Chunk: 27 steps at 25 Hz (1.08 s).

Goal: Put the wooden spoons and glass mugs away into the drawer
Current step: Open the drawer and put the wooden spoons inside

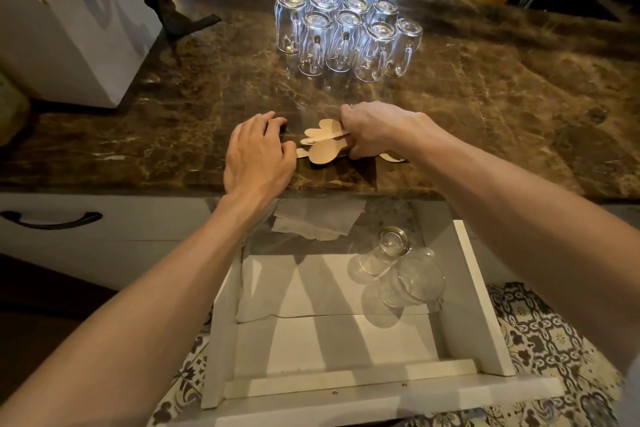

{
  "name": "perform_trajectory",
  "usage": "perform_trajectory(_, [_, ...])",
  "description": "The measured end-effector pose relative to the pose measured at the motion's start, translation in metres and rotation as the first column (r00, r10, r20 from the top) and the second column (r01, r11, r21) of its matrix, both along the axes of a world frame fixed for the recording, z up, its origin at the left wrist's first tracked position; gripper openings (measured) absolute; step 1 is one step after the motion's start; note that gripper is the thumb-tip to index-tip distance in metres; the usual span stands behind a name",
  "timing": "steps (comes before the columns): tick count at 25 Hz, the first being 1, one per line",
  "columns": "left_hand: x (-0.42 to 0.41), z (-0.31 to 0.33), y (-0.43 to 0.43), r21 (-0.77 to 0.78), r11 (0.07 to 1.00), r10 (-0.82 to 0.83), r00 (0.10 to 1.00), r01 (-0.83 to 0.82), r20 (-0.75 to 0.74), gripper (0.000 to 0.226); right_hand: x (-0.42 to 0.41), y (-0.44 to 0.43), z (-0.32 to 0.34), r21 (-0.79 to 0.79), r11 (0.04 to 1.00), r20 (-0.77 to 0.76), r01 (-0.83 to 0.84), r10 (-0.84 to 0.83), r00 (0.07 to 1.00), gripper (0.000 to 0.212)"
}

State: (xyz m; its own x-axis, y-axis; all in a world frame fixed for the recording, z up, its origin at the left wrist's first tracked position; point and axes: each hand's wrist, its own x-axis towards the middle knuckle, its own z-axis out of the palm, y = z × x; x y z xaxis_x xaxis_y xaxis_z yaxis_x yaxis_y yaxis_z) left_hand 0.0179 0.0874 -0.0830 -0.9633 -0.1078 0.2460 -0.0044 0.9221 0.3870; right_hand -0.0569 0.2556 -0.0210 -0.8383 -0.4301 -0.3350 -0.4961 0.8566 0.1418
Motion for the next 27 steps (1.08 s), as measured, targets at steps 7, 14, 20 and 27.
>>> perform_trajectory(7, [0.001, 0.0, -0.001, 0.013, 1.0, -0.018, 1.0, 0.018, -0.007, 0.045, 0.006, 0.0, -0.001, -0.055, 0.998, -0.044, 0.005, -0.008, 0.999, 0.024])
perform_trajectory(14, [0.001, -0.001, -0.002, 0.013, 1.0, -0.019, 1.0, 0.019, -0.016, 0.044, 0.009, 0.009, 0.008, -0.205, 0.968, -0.118, 0.147, -0.174, 0.978, 0.017])
perform_trajectory(20, [0.002, 0.0, -0.001, 0.012, 1.0, -0.012, 1.0, 0.013, -0.017, 0.043, 0.004, 0.018, 0.018, -0.901, 0.424, -0.11, 0.093, -0.431, 0.896, 0.014])
perform_trajectory(27, [0.002, 0.0, 0.002, 0.006, 1.0, 0.003, 1.0, -0.003, -0.009, 0.043, 0.017, 0.002, -0.004, -0.969, -0.243, 0.121, -0.037, -0.604, 0.788, 0.01])
